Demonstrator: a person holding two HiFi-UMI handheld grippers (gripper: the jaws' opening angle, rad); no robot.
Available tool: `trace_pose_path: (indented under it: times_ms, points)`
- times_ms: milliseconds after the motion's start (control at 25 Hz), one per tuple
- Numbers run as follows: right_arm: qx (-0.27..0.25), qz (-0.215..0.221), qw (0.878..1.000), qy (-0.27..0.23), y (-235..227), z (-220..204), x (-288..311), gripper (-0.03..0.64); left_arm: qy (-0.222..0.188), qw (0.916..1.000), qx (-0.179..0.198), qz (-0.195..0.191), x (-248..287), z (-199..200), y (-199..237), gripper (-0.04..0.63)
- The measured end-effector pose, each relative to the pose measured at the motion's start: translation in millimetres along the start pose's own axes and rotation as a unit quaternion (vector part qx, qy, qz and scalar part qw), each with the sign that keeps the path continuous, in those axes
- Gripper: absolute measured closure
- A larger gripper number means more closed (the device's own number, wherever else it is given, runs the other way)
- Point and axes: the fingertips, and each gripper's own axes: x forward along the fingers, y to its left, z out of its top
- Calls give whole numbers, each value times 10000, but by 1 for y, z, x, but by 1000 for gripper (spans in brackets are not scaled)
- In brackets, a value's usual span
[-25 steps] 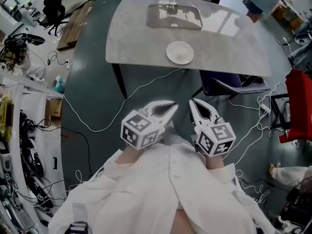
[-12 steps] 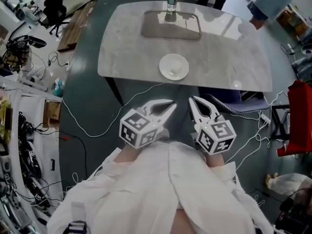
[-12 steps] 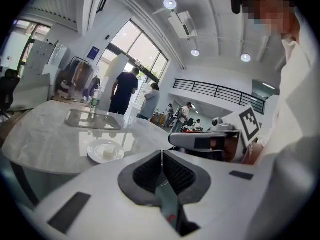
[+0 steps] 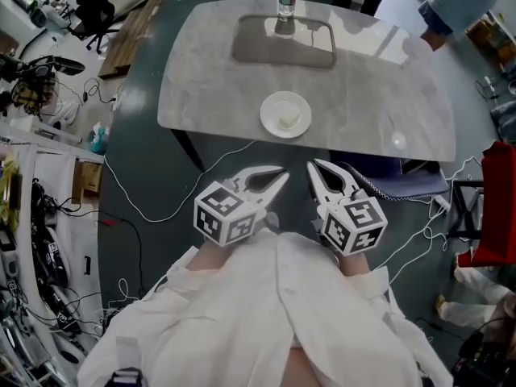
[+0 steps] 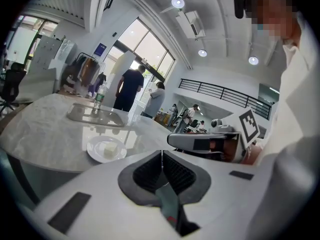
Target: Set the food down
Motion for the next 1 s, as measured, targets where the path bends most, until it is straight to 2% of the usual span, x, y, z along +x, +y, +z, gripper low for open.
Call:
trace_pose_path:
  times_ms: [320,600,680,800,840,1000]
  points:
    - [227,-41,9996,164,-15,-11,8,614,205,9996,-171,27,4,-12,4,574]
    - [435,-73,9987,261,-23,-10,34,615,377,9991,-202,72,8,-1,32,574]
    - [501,-114,9984,250,-28,-5,41,614,463,9989,-90,-3,13,4,36,574]
    - [548,-162,9980,283,-34,1,56,614,657,9971,375,-125,22,12,42,574]
    - [567,-174,9978,302,-36,2,62,614,688,9966,425,-144,24,15,47,574]
    - [570,-255,9973,393,-43,9,80,614,654,9973,244,-237,31,28,69,574]
